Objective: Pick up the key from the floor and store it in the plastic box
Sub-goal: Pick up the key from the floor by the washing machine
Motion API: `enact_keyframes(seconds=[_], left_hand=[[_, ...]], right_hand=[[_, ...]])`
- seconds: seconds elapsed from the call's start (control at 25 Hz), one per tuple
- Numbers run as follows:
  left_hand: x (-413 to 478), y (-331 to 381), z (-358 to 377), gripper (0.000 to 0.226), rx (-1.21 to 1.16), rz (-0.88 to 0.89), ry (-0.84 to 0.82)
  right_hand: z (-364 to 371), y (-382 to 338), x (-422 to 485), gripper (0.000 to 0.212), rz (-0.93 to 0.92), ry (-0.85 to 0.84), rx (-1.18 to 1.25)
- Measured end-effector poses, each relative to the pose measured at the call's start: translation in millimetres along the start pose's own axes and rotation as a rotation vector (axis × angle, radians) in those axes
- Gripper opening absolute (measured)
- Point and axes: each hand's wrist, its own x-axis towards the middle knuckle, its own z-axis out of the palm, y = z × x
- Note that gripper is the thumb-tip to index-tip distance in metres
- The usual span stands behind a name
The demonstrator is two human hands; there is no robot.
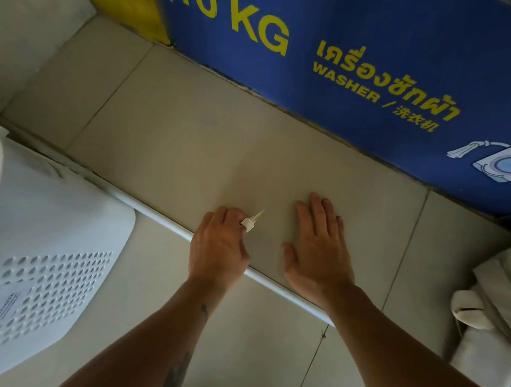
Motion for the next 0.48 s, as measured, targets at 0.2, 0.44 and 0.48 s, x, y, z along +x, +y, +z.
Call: enact_keyframes(seconds=[0.2,0.44,0.48], left_hand=[[-7.7,20.3,-51.1,0.007,-0.039,-0.052,-0.068],[-27.2,60.9,-164.0,0.013,-0.018,-0.015,-0.122],[-31.7,68.6,-185.6,0.014,-0.031,-0.022,-0.118]], right_hand=[[-50.5,-12.3,-17.2,0.073,0.040,-0.155,0.087],[-142.6,-64.5,-78.3,0.068,-0.008,-0.102,0.080],[-162.0,-74.9,-88.1,0.068,-0.019,-0.097,0.076]])
